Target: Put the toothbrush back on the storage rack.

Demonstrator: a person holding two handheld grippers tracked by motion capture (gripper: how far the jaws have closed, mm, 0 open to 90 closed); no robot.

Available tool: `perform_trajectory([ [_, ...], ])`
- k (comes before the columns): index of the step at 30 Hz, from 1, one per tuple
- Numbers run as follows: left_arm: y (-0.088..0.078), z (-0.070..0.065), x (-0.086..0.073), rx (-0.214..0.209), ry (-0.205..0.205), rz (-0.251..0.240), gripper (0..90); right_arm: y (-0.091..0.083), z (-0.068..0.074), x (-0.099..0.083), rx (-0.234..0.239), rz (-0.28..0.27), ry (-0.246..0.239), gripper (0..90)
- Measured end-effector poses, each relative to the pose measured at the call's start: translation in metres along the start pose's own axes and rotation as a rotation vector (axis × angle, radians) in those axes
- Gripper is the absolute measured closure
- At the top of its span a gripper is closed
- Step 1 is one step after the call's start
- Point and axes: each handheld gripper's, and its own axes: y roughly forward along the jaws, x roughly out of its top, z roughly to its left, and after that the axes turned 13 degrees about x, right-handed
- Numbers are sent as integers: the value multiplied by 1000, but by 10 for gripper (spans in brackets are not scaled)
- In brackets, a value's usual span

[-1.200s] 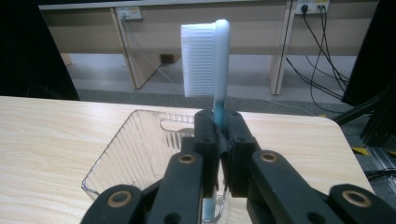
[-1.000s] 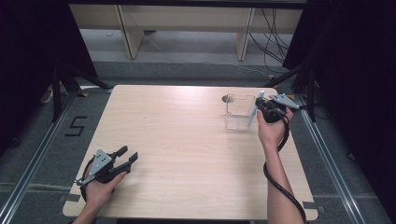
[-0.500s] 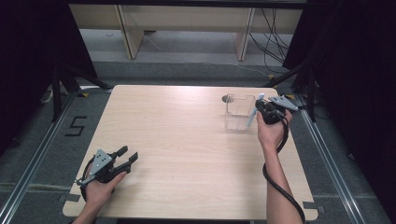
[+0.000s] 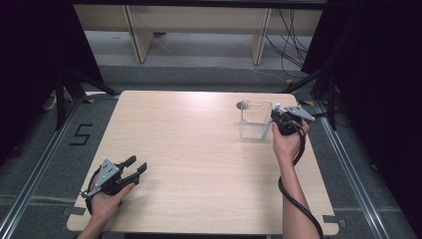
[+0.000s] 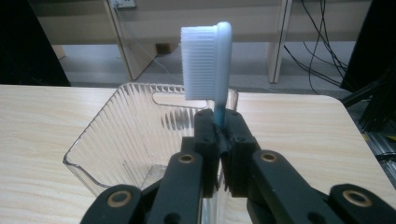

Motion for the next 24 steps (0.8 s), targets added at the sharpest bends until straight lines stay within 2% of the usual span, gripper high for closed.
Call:
perform_trajectory([
  [1,0,0,0,0,1,0,452,0,-2,0,3,0,-24,860],
  [5,0,0,0,0,0,0,453,-1,-3,0,-7,11,-44,858],
  [8,0,0,0,-1,0,0,453,0,-2,-1,-3,-4,-41,855],
  [9,0,0,0,-1,0,0,453,0,0,-1,-4,-1,-24,852],
  [11,0,0,0,0,1,0,453,-1,-1,-1,-16,7,-41,845],
  [12,0,0,0,1,1,-1,453,-1,-1,-1,-11,2,-38,837],
  [13,0,0,0,-1,2,-2,453,0,2,-2,-7,-3,-6,829],
  [14,0,0,0,-1,2,-4,453,0,1,-2,-6,-2,-17,822],
  [17,0,0,0,-2,3,-3,453,-1,0,-2,-5,7,-34,778],
  [21,0,0,0,-2,-1,1,452,-2,1,0,-4,10,-26,700],
  [22,0,0,0,-2,-2,0,453,-3,0,0,-15,16,-42,682],
  [24,0,0,0,-2,-1,-1,452,-2,1,0,-5,4,-39,650],
])
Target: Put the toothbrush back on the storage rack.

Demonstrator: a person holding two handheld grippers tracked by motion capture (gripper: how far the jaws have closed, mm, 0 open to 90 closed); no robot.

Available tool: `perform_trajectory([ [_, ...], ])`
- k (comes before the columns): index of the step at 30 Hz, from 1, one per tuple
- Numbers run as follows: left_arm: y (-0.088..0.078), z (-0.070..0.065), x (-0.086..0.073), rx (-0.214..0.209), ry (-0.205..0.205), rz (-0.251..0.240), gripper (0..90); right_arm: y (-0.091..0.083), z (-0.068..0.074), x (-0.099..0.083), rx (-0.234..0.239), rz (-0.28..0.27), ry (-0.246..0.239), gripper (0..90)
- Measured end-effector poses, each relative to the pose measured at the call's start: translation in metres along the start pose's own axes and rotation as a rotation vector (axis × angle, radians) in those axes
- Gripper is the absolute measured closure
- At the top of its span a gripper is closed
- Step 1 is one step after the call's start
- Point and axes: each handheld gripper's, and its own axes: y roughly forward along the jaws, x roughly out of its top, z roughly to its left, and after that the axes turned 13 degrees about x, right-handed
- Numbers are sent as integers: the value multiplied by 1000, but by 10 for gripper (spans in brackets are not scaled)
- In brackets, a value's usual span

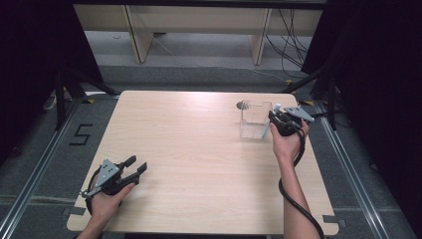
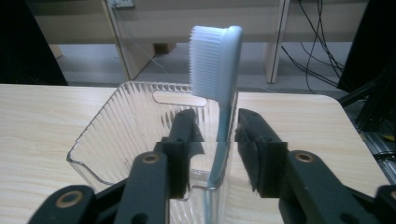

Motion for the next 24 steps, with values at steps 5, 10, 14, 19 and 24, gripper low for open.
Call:
perform_trajectory([
  [5,0,0,0,-1,2,-2,451,-1,3,0,2,-1,26,568],
  [10,0,-1,0,1,4,-2,451,-3,2,0,9,12,39,498],
  [14,2,-1,-1,1,-4,-15,451,-6,-1,-2,10,24,8,469],
  [19,0,0,0,2,3,0,451,-13,3,-5,19,45,53,451],
  [24,2,-1,0,-2,-3,-13,450,-21,3,-11,26,75,24,441],
])
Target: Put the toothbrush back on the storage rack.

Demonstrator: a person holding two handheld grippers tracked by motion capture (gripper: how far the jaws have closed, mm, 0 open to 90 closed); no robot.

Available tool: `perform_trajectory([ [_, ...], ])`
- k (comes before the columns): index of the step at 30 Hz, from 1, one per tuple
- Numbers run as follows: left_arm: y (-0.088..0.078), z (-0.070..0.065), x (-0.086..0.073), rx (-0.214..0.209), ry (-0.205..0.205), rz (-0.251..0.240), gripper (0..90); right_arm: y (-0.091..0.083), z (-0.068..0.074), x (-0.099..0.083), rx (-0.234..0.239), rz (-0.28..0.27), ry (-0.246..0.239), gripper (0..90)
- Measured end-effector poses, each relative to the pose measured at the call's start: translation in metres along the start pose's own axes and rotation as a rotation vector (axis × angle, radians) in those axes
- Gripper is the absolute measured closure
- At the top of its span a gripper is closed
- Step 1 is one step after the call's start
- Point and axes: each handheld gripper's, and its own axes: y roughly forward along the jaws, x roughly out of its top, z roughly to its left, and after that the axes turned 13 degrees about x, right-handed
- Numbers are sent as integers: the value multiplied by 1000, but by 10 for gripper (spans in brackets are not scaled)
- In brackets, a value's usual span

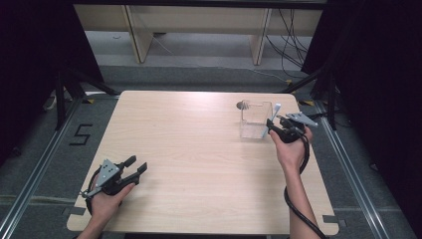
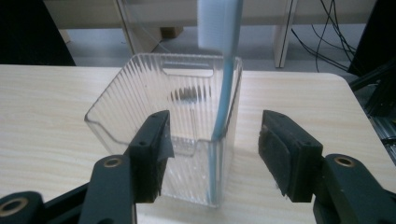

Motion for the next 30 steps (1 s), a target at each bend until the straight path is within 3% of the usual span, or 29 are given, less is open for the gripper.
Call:
perform_trajectory([
  [6,-1,0,1,3,5,13,450,-9,-1,-10,5,9,-8,438],
  [7,0,0,0,2,0,1,450,-12,3,-11,4,18,32,438],
  [11,-1,0,0,2,3,6,450,-17,2,-17,9,21,-16,438],
  [13,-1,0,1,6,5,14,450,-21,6,-20,11,18,8,439],
  [16,0,0,0,3,1,-1,450,-26,6,-25,21,17,-19,441],
  [17,0,0,0,3,1,-1,450,-28,10,-27,14,11,9,443],
  [19,0,0,0,3,1,1,450,-33,9,-31,17,14,-18,444],
  [20,-1,0,1,8,5,14,450,-35,13,-34,12,-1,23,444],
  [22,-1,0,1,7,3,13,450,-38,12,-39,9,-10,-13,445],
  [25,-2,1,1,8,2,13,450,-45,13,-46,17,0,-25,445],
  [26,-2,1,1,7,2,14,450,-48,16,-50,6,0,-1,446],
  [29,-1,1,1,7,2,14,450,-53,15,-60,26,-8,-20,446],
  [30,-1,0,1,7,3,14,450,-55,20,-62,9,2,22,446],
])
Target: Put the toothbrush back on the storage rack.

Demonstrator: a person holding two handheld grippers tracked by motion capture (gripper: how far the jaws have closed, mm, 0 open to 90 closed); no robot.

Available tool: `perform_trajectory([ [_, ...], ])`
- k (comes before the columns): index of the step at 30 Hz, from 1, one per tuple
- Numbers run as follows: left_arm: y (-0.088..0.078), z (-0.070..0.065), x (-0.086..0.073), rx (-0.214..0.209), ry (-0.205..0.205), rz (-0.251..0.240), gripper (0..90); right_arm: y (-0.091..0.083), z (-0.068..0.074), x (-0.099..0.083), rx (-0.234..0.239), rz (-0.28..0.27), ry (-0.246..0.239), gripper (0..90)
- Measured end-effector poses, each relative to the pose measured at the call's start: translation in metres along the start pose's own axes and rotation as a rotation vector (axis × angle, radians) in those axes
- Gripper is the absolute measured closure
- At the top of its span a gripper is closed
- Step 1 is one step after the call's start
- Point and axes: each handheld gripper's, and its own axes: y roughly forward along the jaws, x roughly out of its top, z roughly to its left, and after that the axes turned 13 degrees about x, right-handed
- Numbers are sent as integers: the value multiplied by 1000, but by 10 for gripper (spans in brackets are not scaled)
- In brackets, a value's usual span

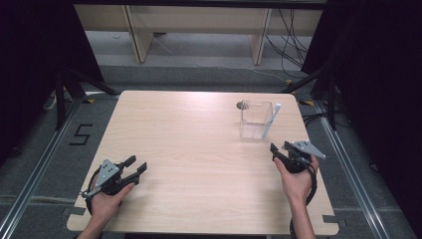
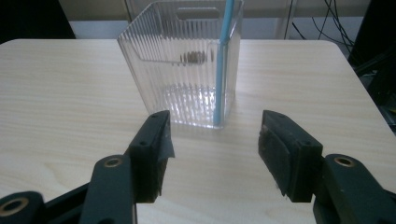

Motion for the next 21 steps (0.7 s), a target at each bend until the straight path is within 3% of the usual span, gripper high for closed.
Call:
perform_trajectory([
  [1,0,0,0,0,1,0,450,-2,-2,-2,-6,5,-29,445],
  [2,0,0,0,0,2,0,450,-2,-1,-6,18,-13,-13,445],
  [6,0,0,0,0,0,-2,450,-6,-1,-17,13,-18,-45,445],
  [7,0,0,0,1,0,-1,450,-8,2,-19,1,-10,-17,445],
  [8,0,0,0,0,0,0,450,-8,0,-22,6,-10,-43,445],
  [9,0,0,0,0,-1,0,450,-9,5,-25,16,-5,4,444],
  [10,0,0,0,0,-1,0,450,-10,2,-27,15,-5,-36,445],
  [12,0,1,0,0,-1,-1,450,-11,4,-30,13,7,-28,444],
  [13,-1,1,0,0,-3,-2,450,-11,5,-32,30,-19,-21,444],
  [18,0,1,0,2,-10,-2,451,-13,9,-38,21,1,-37,444],
  [21,-1,1,0,4,0,7,451,-10,14,-45,35,-19,-7,445],
])
